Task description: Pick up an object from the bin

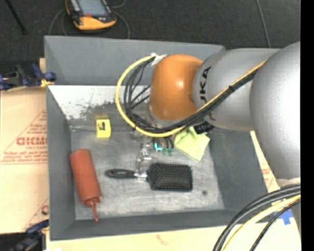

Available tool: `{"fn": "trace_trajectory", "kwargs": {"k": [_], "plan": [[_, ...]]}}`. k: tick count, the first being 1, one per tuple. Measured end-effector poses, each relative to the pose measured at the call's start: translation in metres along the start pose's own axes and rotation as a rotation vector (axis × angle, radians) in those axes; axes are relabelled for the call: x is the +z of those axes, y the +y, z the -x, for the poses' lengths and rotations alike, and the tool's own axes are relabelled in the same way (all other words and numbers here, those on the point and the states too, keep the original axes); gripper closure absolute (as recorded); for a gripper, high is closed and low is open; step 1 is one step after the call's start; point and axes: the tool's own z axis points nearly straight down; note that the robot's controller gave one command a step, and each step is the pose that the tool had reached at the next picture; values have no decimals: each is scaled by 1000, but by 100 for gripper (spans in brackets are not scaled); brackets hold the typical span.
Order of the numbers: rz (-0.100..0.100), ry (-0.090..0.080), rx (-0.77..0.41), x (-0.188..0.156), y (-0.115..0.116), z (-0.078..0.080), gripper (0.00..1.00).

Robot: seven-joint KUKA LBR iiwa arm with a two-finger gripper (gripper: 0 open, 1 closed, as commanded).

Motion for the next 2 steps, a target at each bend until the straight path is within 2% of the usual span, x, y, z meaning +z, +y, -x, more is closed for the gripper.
{"fn": "trace_trajectory", "kwargs": {"k": [1,2], "plan": [[1,-7,2,-4,0,2,0],[-1,-6,-57,64,-71,-43,0]]}}
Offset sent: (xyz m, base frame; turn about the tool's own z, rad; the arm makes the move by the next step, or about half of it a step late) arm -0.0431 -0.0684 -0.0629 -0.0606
